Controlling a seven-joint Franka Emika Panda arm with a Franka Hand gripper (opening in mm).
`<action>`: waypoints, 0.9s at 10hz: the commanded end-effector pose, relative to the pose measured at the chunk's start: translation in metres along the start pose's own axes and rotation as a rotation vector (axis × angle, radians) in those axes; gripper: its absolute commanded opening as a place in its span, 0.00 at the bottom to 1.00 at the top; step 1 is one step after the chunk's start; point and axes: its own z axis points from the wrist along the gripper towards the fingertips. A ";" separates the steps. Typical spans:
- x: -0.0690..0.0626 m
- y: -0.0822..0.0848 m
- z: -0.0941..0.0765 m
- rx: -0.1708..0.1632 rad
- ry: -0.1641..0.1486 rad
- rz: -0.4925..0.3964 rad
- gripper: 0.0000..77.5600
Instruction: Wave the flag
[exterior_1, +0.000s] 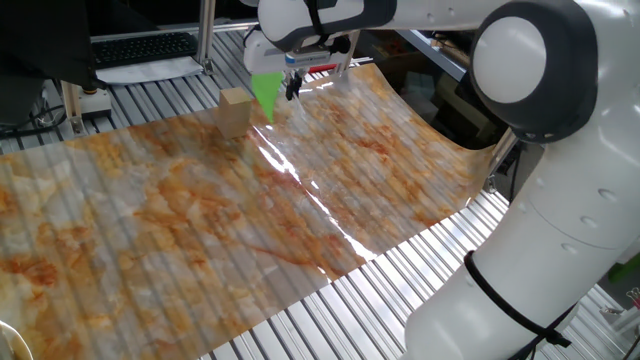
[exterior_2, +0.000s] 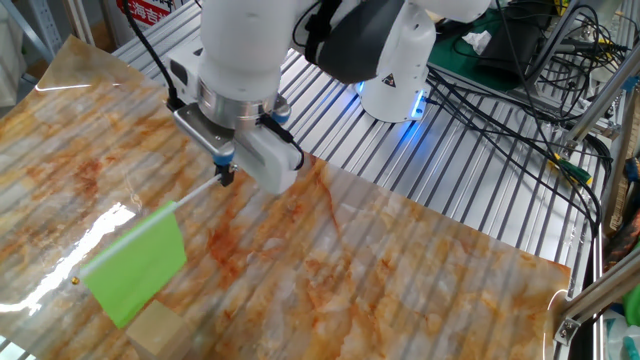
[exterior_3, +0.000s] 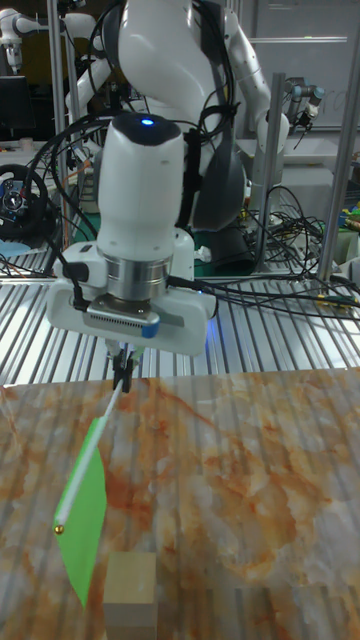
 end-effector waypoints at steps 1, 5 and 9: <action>0.041 0.157 -0.036 -0.007 -0.014 -0.020 0.01; 0.084 0.232 -0.057 -0.008 0.020 0.106 0.01; 0.048 0.155 -0.035 0.019 -0.059 -0.037 0.01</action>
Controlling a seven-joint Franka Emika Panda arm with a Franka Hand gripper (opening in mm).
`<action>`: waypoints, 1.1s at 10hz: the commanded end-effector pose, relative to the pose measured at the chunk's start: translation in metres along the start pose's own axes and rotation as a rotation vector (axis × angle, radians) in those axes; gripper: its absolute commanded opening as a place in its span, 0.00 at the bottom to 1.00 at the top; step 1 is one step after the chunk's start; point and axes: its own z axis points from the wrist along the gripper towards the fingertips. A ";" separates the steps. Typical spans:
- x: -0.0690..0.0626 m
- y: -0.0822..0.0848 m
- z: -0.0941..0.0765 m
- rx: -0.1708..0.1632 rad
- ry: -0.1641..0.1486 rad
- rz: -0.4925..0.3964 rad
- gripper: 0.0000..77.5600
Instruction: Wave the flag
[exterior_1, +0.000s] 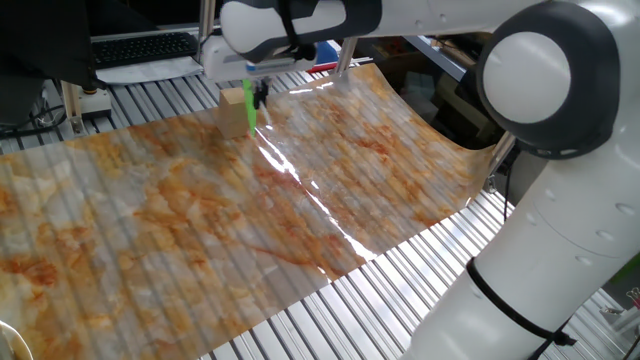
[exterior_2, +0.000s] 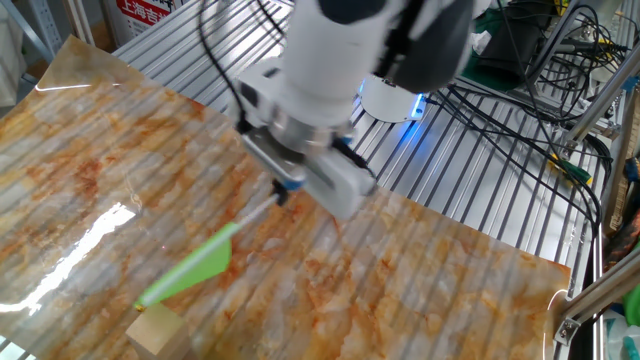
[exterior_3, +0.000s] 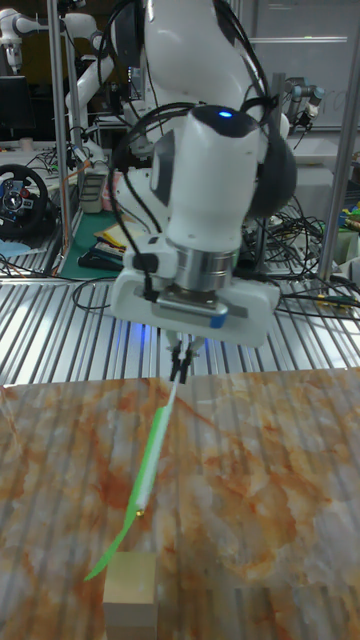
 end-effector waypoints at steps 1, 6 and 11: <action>0.008 0.028 0.001 -0.020 -0.065 -0.087 0.01; -0.047 -0.095 0.005 0.026 -0.092 -0.321 0.01; -0.049 -0.104 0.009 0.022 -0.134 -0.310 0.01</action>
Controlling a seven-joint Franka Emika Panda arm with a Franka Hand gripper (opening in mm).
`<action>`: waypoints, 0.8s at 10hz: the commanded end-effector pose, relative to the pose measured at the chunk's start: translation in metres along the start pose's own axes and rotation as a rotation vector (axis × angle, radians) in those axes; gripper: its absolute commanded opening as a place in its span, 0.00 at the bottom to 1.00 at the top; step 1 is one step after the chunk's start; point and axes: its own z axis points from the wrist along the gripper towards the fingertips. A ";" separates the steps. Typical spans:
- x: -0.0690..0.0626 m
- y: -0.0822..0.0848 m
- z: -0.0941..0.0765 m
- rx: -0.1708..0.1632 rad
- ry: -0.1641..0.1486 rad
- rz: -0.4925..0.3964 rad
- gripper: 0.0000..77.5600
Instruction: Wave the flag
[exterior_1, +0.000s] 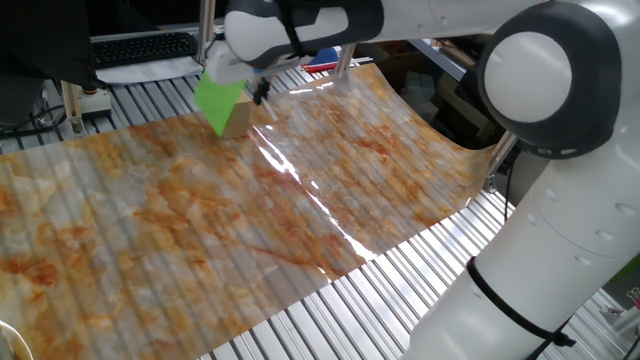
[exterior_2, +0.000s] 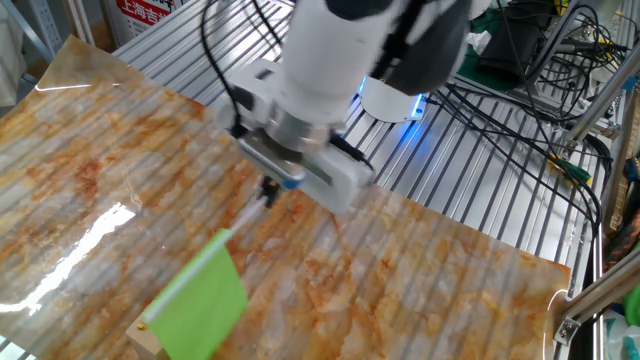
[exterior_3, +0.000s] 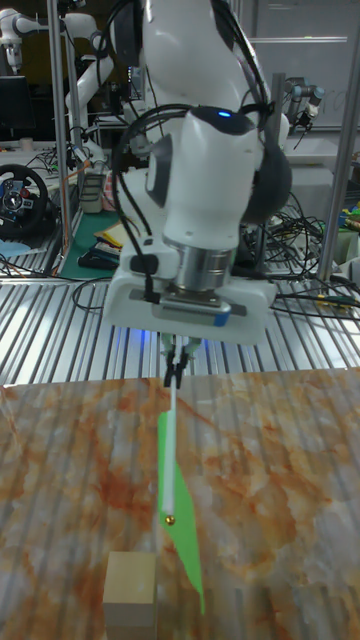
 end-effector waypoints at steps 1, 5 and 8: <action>-0.023 -0.088 0.012 -0.053 -0.046 -0.130 0.01; 0.017 0.023 0.019 -0.094 -0.031 -0.008 0.01; 0.055 0.103 -0.002 -0.103 0.019 0.083 0.01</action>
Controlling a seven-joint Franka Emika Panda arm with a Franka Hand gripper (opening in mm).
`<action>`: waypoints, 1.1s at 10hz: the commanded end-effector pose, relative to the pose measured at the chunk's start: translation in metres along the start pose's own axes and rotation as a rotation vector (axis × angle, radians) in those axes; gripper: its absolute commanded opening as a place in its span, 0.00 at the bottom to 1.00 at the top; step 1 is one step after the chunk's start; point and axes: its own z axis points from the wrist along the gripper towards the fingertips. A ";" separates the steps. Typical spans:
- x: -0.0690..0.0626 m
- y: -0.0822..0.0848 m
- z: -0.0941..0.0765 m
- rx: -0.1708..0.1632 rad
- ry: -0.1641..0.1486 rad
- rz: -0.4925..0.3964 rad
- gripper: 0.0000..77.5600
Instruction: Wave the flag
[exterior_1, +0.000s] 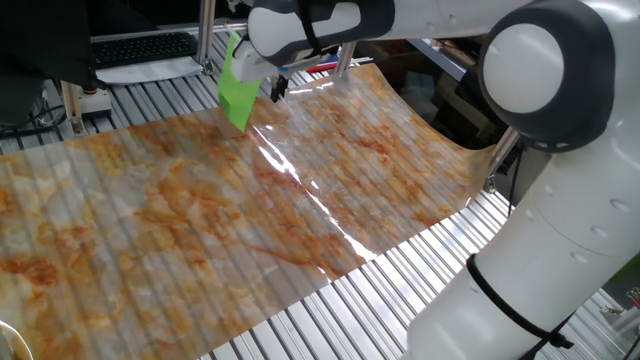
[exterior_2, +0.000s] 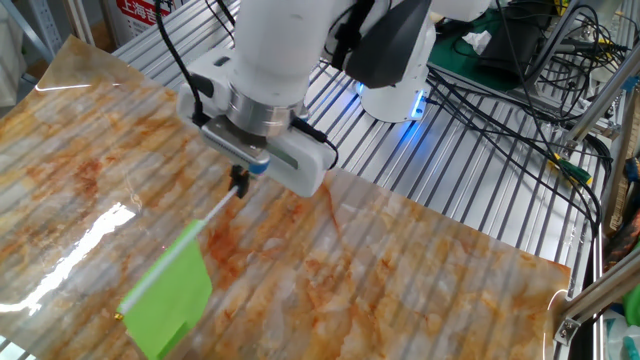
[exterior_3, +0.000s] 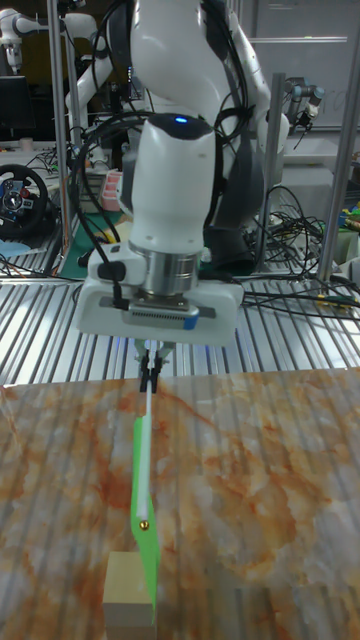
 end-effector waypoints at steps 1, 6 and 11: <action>0.052 0.147 -0.014 -0.077 0.033 0.137 0.01; 0.055 0.168 -0.016 -0.096 0.042 0.169 0.01; 0.038 0.145 -0.021 -0.065 0.021 0.174 0.01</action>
